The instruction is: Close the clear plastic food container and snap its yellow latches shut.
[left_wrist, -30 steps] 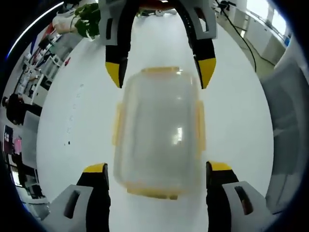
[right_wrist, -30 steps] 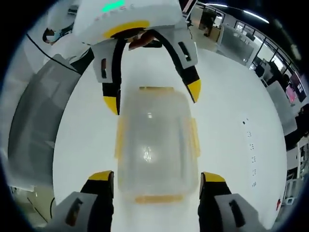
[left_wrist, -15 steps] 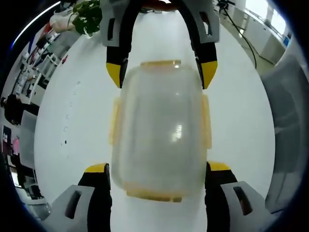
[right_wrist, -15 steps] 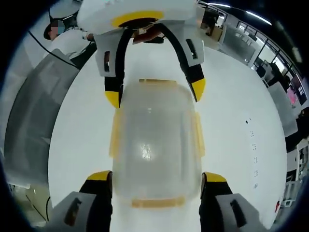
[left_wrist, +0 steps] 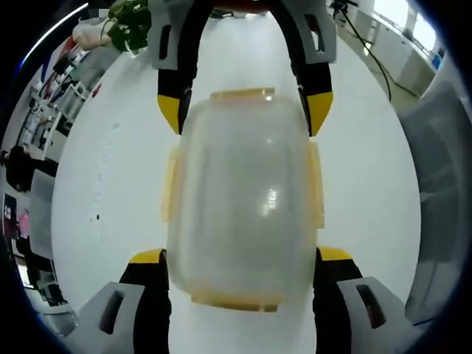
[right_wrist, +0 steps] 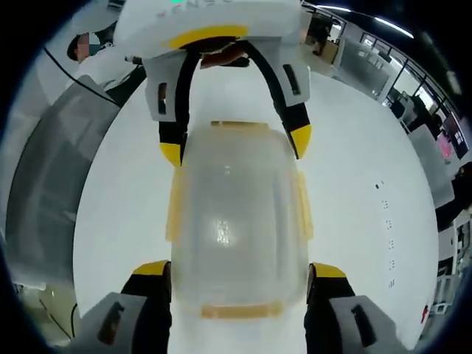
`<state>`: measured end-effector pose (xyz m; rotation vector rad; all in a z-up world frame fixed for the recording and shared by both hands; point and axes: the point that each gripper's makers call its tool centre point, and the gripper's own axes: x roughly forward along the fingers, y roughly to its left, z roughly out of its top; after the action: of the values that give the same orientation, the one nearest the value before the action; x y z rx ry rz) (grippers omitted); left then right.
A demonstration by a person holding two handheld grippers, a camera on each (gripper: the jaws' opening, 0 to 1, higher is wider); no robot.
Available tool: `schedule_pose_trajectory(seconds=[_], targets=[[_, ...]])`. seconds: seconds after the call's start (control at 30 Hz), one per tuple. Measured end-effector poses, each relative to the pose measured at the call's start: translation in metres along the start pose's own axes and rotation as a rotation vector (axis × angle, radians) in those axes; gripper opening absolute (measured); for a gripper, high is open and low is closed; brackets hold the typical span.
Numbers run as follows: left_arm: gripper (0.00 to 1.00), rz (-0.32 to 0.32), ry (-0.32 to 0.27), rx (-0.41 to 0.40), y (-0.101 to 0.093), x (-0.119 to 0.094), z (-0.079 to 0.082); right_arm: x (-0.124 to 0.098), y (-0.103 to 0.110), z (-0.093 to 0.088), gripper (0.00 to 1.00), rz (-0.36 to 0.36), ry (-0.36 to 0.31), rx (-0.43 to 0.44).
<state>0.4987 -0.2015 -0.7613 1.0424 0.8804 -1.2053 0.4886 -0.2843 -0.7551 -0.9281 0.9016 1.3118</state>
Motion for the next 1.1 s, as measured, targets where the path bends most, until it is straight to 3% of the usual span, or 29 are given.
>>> schedule_pose_trajectory(seconds=[0.33, 1.1], targets=[[0.78, -0.001, -0.001, 0.001, -0.010, -0.007, -0.016, 0.005, 0.012, 0.015, 0.74, 0.001, -0.011, 0.004], [0.78, 0.007, 0.015, -0.015, -0.018, -0.029, -0.085, 0.031, 0.025, 0.082, 0.74, 0.010, -0.021, -0.018]])
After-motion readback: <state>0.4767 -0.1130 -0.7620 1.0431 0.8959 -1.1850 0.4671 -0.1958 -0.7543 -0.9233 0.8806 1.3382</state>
